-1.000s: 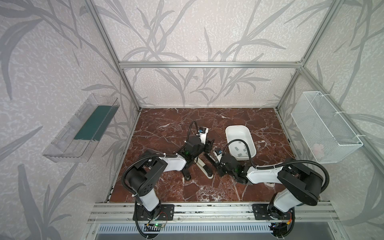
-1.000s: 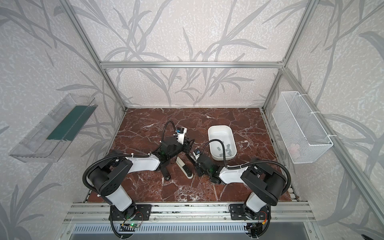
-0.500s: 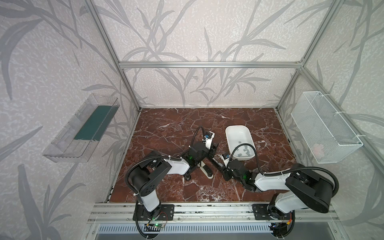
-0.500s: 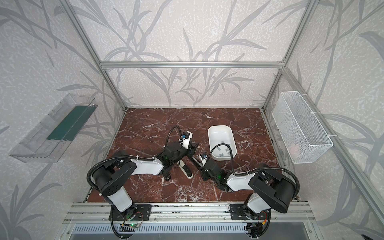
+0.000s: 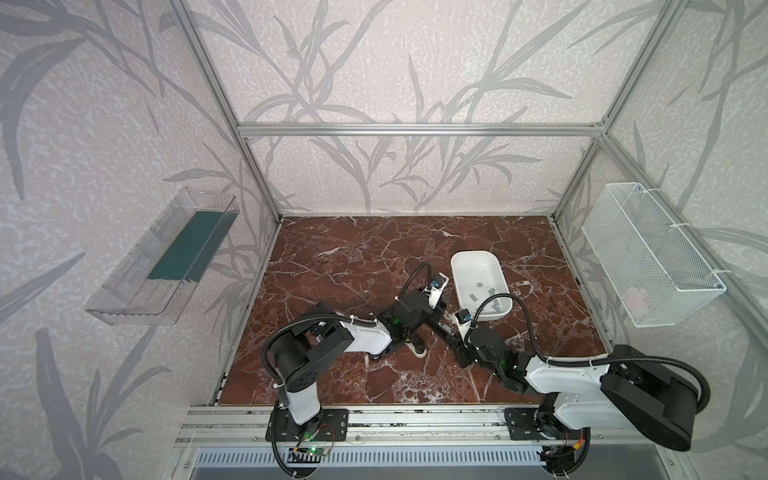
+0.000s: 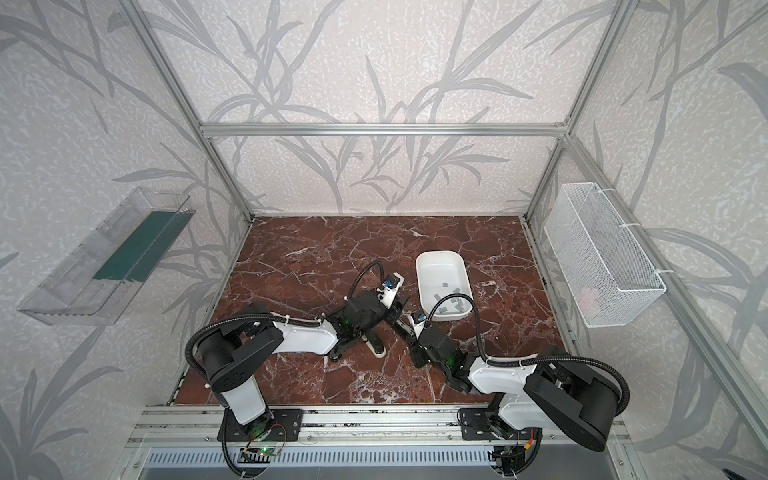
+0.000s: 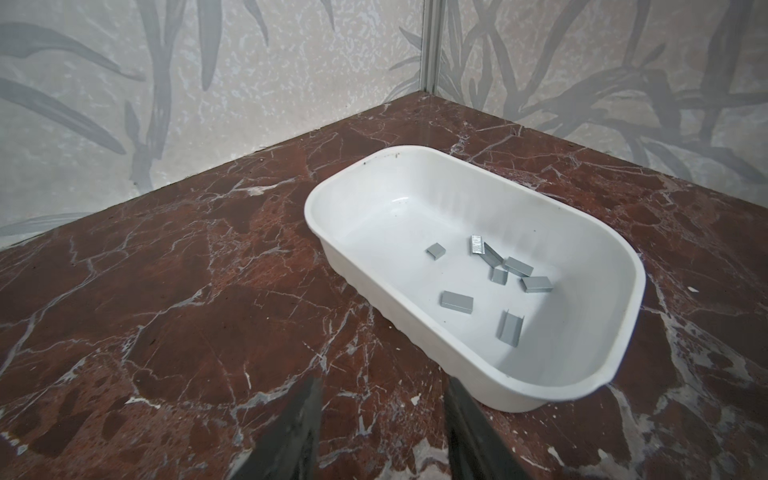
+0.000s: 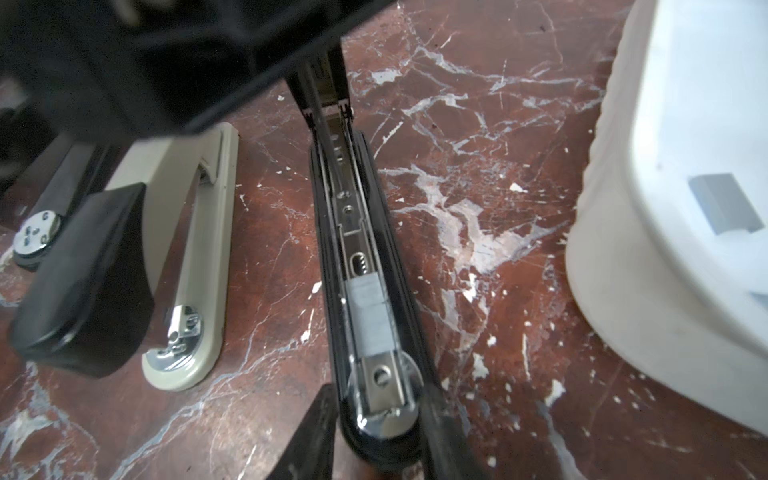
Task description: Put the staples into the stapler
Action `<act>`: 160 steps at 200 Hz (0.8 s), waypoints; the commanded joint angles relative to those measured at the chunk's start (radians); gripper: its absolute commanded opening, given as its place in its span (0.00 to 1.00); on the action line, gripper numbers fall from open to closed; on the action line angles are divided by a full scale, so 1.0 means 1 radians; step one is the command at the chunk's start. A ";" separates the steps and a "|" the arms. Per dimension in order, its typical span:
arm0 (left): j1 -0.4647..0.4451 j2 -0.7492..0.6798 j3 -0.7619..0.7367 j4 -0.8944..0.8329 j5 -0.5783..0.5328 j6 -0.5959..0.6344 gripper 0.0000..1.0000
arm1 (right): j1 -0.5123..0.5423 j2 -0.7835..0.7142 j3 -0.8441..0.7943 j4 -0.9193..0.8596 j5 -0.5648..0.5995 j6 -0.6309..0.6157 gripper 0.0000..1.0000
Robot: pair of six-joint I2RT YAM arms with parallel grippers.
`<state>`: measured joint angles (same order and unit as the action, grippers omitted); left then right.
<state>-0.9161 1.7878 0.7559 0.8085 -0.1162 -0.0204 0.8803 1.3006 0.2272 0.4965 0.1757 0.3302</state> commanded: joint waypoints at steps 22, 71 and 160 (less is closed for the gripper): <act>-0.038 0.049 -0.005 -0.012 -0.007 0.018 0.51 | -0.006 0.019 -0.021 0.029 0.021 0.027 0.27; -0.075 0.067 -0.044 0.050 -0.035 0.099 0.67 | -0.010 -0.003 -0.051 0.040 0.037 0.030 0.25; -0.105 0.079 -0.078 0.083 0.069 0.221 0.72 | -0.020 0.011 -0.071 0.079 0.041 0.035 0.22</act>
<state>-1.0214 1.8633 0.6827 0.8692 -0.0761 0.1528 0.8654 1.3083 0.1741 0.5690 0.2050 0.3664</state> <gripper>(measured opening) 0.724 0.217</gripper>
